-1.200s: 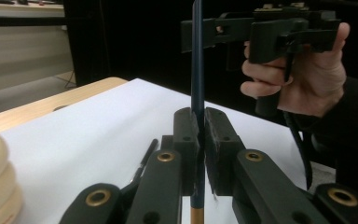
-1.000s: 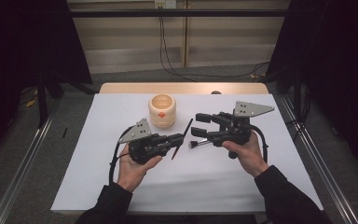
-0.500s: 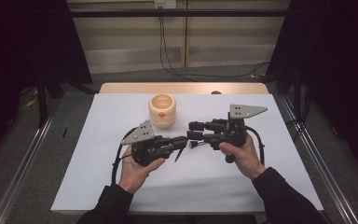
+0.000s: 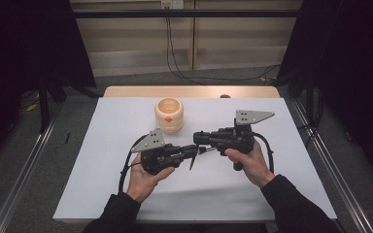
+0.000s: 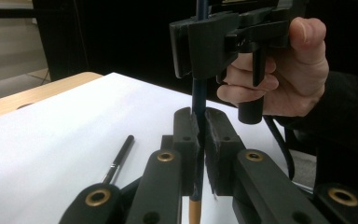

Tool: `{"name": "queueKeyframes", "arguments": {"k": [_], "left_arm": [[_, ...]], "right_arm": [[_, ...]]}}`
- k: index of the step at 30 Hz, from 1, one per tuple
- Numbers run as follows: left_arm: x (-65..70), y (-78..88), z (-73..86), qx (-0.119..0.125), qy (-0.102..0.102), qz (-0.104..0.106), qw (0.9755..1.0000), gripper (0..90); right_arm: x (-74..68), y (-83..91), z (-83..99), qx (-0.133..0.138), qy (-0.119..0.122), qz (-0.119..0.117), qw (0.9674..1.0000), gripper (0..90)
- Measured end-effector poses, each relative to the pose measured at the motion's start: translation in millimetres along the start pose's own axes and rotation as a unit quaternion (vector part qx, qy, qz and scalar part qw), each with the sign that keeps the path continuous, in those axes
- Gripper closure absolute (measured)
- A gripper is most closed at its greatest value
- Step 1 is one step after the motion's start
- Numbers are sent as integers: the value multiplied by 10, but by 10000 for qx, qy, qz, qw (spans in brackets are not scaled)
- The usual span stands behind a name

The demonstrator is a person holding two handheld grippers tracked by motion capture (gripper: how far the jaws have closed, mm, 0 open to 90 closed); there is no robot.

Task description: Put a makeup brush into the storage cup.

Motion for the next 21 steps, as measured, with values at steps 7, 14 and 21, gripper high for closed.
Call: {"name": "queueKeyframes", "arguments": {"k": [7, 14, 21], "left_arm": [[-18, -4, 19, 49, 88, -40, 9999, 810], [-33, -18, 35, 68, 36, -104, 9999, 675], [-60, -41, 50, 93, 76, -229, 9997, 459]], "right_arm": [[-10, 4, -7, 10, 51, 18, 10000, 858], [-2, 31, -32, 21, 77, 48, 10000, 858], [4, 54, -52, 46, 77, 54, 9999, 858]]}}
Point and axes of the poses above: each handheld gripper's, and its own axes: y roughly backward along the jaws, z roughly out of its underside, x roughly to its right, the point moved 8 cm from there along -y, roughly forward along the jaws, and after that the axes turned 8 degrees about z, right-handed, at the moved point
